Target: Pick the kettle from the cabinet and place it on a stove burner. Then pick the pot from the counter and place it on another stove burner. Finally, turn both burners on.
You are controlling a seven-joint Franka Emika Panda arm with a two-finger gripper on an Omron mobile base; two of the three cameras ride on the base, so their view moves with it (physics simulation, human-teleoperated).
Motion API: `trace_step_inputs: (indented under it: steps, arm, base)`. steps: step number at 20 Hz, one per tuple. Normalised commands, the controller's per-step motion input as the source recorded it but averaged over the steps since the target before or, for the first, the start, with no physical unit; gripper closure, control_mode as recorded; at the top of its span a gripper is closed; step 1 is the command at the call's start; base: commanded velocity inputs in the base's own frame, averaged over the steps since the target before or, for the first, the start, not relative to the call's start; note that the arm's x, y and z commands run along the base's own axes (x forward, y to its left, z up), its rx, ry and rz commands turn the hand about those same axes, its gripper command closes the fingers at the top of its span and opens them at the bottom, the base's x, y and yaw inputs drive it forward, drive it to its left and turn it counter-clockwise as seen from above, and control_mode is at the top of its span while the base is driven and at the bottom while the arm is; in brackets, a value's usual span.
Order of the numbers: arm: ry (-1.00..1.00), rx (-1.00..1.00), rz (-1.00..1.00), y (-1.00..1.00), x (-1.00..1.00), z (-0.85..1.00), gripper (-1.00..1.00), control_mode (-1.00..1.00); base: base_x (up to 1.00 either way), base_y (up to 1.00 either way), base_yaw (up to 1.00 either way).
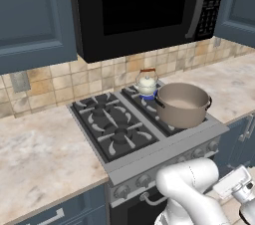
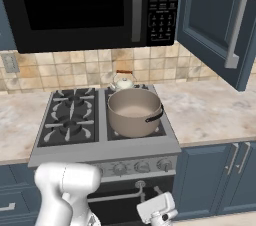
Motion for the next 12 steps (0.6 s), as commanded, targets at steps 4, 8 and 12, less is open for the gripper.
trace_step_inputs:
  steps: [4,8,12]
  arm:
    - [0.16,0.21,0.0,-0.26,0.14,0.01,-1.0,-1.0]
    - [0.23,0.19,0.0,-0.22,0.18,0.05,-1.0,-1.0]
    - [0.26,0.19,0.0,-0.07,0.25,0.06,-1.0,-1.0]
  base:
    - [0.0,0.0,0.0]
    - [0.0,0.0,0.0]
    - [0.0,0.0,0.0]
